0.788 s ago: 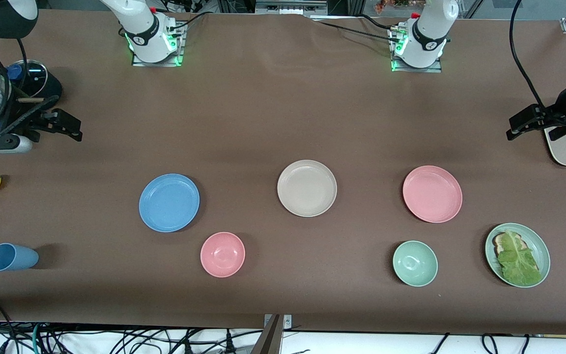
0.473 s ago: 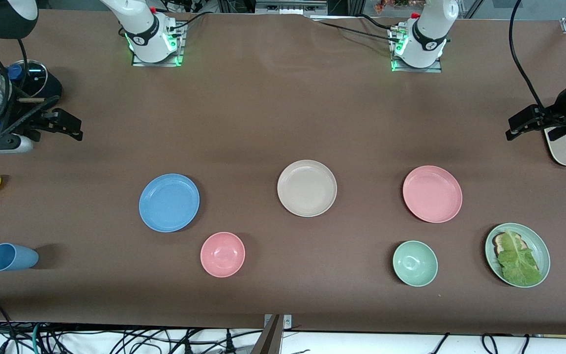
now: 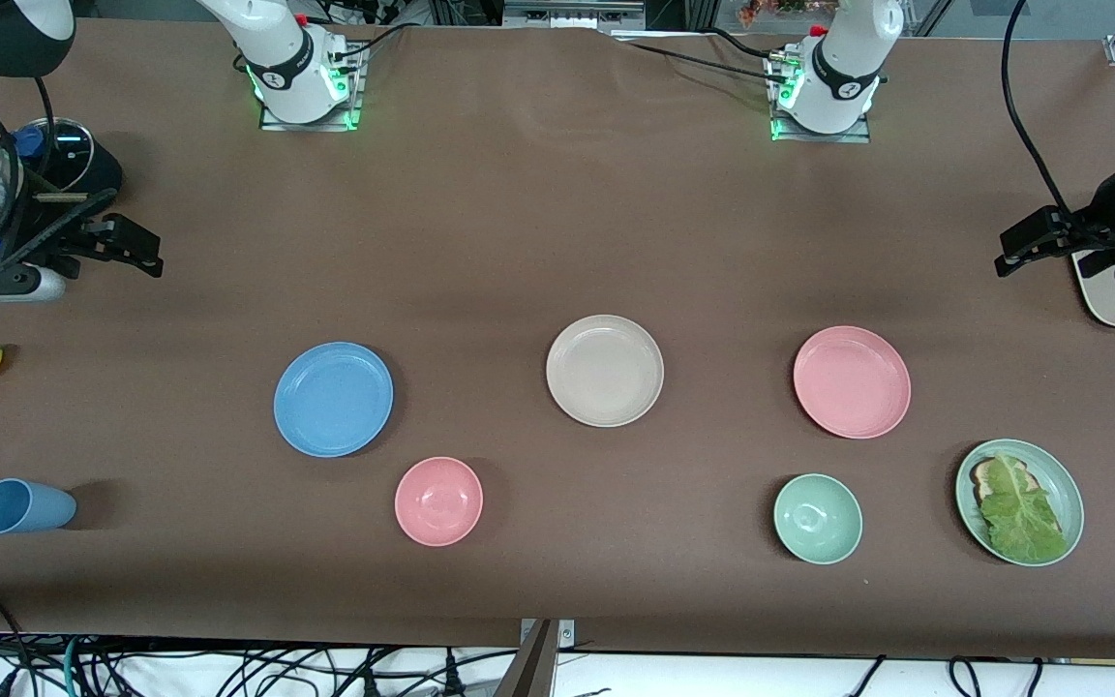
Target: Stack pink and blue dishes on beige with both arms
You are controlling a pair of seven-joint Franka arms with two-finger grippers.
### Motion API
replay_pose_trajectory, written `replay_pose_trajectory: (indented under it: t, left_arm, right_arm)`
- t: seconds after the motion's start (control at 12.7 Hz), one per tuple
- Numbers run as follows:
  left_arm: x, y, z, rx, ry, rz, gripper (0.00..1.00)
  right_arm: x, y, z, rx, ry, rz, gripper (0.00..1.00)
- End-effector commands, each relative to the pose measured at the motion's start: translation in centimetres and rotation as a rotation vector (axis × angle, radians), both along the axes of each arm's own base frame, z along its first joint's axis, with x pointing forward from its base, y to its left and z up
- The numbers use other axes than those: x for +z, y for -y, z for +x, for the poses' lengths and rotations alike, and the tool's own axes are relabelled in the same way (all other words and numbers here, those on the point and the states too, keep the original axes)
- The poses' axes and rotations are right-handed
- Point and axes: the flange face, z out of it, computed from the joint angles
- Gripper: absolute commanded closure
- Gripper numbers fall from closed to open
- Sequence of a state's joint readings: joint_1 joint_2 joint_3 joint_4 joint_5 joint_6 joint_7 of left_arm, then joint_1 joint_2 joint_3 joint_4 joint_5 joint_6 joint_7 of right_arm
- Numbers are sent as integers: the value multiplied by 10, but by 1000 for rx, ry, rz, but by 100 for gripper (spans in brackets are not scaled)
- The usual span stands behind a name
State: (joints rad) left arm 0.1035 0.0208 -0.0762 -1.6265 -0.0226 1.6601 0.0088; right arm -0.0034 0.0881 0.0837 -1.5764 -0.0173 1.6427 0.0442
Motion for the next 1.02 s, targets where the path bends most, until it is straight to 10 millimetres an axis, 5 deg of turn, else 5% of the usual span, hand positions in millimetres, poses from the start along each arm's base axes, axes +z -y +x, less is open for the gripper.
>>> replay_pose_trajectory:
  t: [0.0,0.47,0.95]
  left_arm:
    - [0,1,-2,-10,4,13,0]
    - [-4,0,0,-7,1,16,0]
    - [-31,-6,12,2,-47,19,0]
  right_arm:
    - [4,2,3,-9,-6,16,0]
    - [3,5,3,-12,-9,16,0]
    - [3,5,3,-13,-9,16,0]
